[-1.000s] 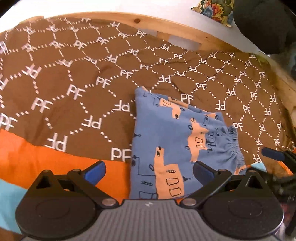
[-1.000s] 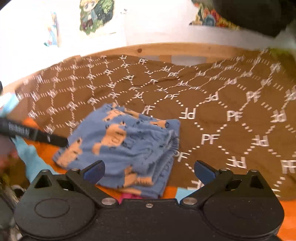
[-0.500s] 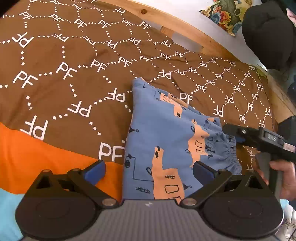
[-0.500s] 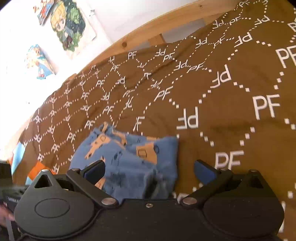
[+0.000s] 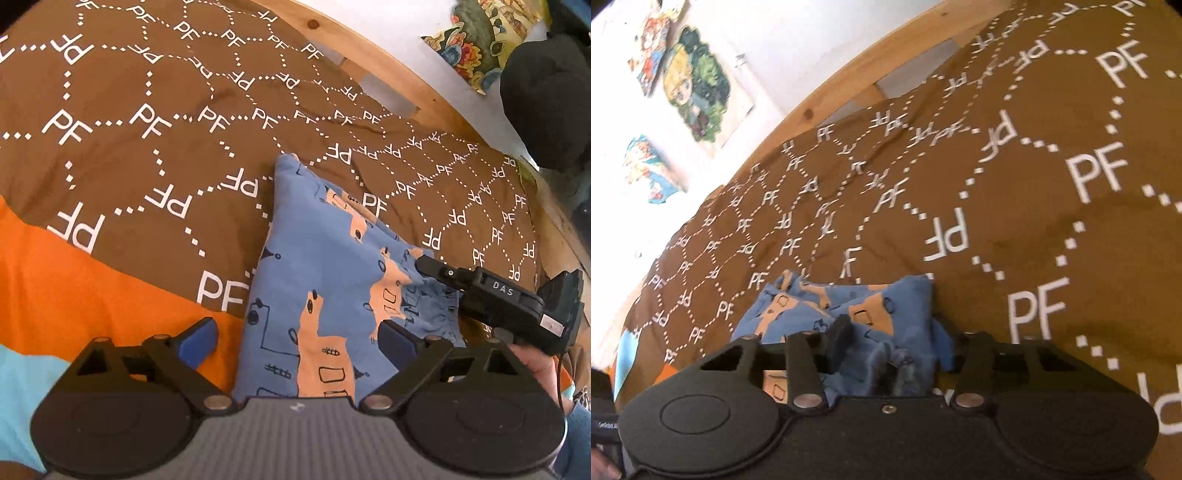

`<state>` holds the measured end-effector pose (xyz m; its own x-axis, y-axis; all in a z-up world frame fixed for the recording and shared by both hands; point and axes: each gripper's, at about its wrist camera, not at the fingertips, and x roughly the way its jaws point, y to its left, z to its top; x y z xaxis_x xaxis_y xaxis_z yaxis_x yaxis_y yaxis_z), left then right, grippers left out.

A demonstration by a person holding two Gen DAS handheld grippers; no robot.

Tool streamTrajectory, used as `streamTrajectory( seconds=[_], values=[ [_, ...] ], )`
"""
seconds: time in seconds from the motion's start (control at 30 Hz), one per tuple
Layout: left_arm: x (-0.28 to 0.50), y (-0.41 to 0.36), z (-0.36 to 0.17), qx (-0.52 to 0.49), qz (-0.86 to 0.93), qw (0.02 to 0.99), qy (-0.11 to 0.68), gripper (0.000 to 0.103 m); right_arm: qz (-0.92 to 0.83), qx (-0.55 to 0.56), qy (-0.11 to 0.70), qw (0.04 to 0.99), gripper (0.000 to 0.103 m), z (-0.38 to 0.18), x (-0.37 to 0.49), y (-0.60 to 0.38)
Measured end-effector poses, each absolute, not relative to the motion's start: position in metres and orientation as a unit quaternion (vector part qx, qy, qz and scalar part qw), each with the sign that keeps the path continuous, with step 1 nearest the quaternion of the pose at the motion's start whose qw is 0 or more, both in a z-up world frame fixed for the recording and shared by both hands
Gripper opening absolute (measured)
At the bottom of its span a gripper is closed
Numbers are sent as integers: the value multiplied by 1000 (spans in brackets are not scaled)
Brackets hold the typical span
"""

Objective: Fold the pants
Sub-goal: 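Grasp the folded pants edge with the right gripper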

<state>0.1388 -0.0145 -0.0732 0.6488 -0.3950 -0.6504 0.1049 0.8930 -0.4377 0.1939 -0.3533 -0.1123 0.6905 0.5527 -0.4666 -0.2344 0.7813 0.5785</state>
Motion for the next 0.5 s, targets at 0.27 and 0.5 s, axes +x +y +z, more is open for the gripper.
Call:
streamTrajectory(
  seconds=[0.27,0.5],
  values=[
    [137,-14,-73,-183,-132,887,403,80,199,236,325,894,33,-114,193,-349],
    [138,-13,-73,-180,-126,883,415,54,187,213,324,903,29,-113,191,-344]
  ],
)
